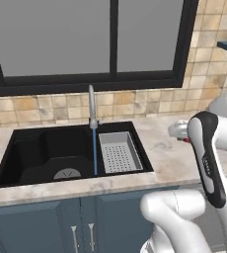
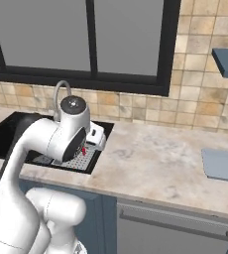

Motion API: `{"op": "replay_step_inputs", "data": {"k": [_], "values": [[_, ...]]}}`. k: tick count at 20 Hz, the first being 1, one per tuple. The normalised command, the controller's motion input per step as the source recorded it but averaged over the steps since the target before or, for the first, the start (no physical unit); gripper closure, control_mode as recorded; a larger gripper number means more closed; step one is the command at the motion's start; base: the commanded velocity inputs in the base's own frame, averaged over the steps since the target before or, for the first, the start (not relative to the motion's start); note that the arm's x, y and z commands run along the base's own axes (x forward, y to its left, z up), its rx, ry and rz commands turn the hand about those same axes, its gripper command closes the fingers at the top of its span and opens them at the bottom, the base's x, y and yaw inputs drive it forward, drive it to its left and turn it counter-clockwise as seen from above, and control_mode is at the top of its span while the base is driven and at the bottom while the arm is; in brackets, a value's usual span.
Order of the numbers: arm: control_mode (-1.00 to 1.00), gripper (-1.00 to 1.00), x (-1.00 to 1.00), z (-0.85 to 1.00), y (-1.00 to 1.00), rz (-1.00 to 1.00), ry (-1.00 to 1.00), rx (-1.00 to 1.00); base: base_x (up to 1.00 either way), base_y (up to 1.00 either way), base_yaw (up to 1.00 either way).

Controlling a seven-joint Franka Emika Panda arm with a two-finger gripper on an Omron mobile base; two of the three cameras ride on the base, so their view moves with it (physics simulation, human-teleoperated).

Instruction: Take the fish out of the fridge, briefly rinse it in the sink, and place it on the tray next to the sink.

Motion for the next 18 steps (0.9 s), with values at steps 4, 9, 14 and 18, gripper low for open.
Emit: {"op": "replay_step_inputs", "data": {"k": [4, 9, 14, 18], "values": [[-1.00, 1.00, 0.84, -0.05, 0.00, 0.48, 0.22, 0.00, 0.00, 0.00, 0.00], [-1.00, 1.00, 0.91, -0.30, 0.17, 0.49, 0.08, -0.04, 0.00, 0.00, 0.00], [-1.00, 1.00, 0.99, -0.57, 0.23, 0.46, 0.10, 0.00, 0.00, 0.00, 0.00], [-1.00, 1.00, 0.68, -0.51, 0.06, 0.45, 0.02, 0.00, 0.00, 0.00, 0.00]]}}
